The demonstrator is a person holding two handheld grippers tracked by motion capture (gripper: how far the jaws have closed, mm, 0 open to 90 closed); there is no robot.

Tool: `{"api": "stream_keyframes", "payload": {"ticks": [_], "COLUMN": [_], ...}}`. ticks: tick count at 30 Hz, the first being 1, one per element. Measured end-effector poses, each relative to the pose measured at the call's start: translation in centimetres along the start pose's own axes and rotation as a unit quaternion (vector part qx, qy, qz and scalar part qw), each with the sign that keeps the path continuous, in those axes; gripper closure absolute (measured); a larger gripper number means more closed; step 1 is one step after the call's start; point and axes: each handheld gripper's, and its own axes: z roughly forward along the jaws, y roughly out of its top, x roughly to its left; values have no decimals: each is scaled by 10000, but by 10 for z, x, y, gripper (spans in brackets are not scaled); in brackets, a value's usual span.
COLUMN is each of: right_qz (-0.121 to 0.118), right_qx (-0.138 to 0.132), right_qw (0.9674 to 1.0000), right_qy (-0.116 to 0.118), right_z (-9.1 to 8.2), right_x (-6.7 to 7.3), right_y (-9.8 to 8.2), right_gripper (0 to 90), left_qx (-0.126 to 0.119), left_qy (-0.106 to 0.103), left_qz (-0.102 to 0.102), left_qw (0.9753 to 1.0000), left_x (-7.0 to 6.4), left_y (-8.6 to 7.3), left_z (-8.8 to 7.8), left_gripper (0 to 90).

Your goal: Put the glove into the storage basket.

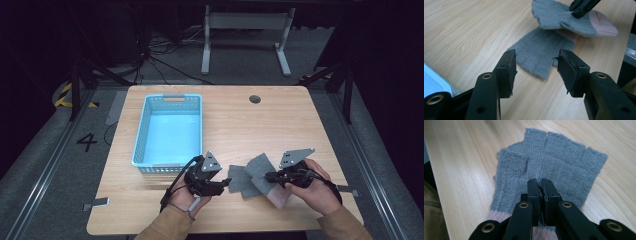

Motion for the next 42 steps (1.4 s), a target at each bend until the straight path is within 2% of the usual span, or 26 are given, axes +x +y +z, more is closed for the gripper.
{"api": "stream_keyframes", "payload": {"ticks": [6,8,10,13,17,23,25,28,31,33,36,38,42], "right_qz": [-173,-251,-194,-33,114,408,471,533,476,441,461,452,459], "right_qx": [69,67,7,-240,-365,-247,-191,-76,16,71,180,274,451], "right_qw": [9997,9995,9996,9995,9993,9985,9982,9979,9985,9987,9986,9985,9979], "right_qy": [128,177,180,206,53,-273,-314,-350,-270,-249,-203,-147,-18], "right_z": [12,17,17,8,-7,-34,-40,-44,-44,-44,-44,-42,-40], "right_x": [3,3,3,1,-2,-14,-17,-18,-19,-19,-22,-23,-26], "right_y": [-1,-3,-4,-5,-10,-27,-33,-40,-45,-48,-54,-58,-65], "right_gripper": [863,842,819,751,734,725,724,723,696,696,696,695,695], "left_qx": [4,38,104,54,19,121,164,168,57,27,-20,86,103], "left_qy": [-72,-30,1,-46,-242,-461,-432,-387,-301,-196,-193,-211,-300], "left_qz": [-23,28,23,21,-21,-22,29,-43,41,8,-73,-57,-139], "left_qw": [10000,10000,9999,10000,9997,9989,9989,9991,9995,9998,9998,9997,9994], "left_x": [-1,-2,-3,-2,-1,-3,-3,-3,-3,-3,-4,-4,-3], "left_y": [-2,-3,-3,-2,-1,2,3,2,1,-1,-4,-6,-8], "left_z": [4,6,8,9,13,25,29,33,37,40,45,50,56], "left_gripper": [505,532,543,601,638,649,669,687,686,680,680,677,678]}}
